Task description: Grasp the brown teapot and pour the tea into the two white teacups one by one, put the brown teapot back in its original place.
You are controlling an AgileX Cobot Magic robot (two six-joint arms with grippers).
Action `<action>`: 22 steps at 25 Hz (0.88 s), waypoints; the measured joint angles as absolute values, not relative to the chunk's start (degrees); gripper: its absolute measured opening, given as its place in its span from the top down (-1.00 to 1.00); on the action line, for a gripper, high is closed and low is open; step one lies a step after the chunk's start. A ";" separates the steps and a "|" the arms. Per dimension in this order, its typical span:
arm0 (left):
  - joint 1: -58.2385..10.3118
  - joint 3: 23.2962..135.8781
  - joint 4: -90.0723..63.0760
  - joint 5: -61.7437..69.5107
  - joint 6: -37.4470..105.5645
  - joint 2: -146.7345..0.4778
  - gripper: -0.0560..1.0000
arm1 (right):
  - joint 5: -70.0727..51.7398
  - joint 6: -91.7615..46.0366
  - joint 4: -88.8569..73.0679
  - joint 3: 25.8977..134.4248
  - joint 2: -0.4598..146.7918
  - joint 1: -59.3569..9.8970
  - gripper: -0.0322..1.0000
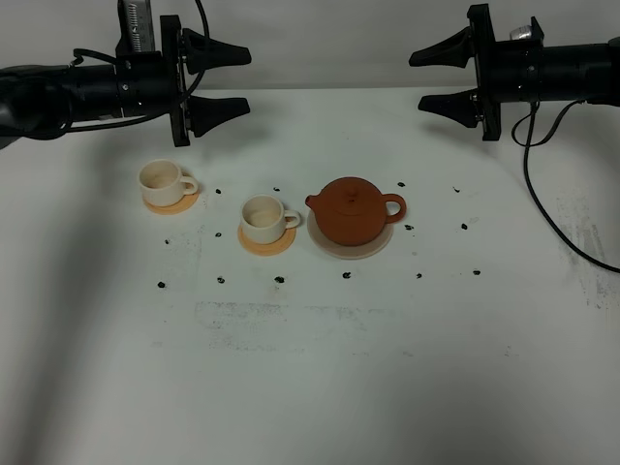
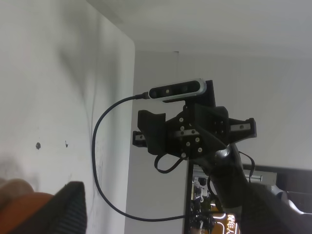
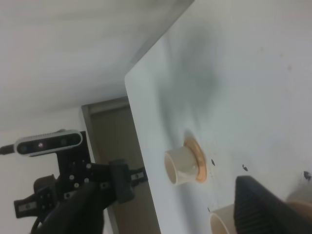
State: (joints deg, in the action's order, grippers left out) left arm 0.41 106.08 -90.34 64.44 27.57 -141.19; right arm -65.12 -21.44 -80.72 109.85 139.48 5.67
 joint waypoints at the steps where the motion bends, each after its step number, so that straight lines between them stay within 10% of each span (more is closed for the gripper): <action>1: 0.41 106.08 -90.34 64.44 27.57 -141.19 -0.38 | -65.12 -21.44 -80.72 109.85 139.48 5.67 -0.20; 22: 0.41 109.62 -84.41 61.12 38.84 -138.92 -0.24 | -68.96 -35.66 -77.06 120.43 139.53 5.67 -0.06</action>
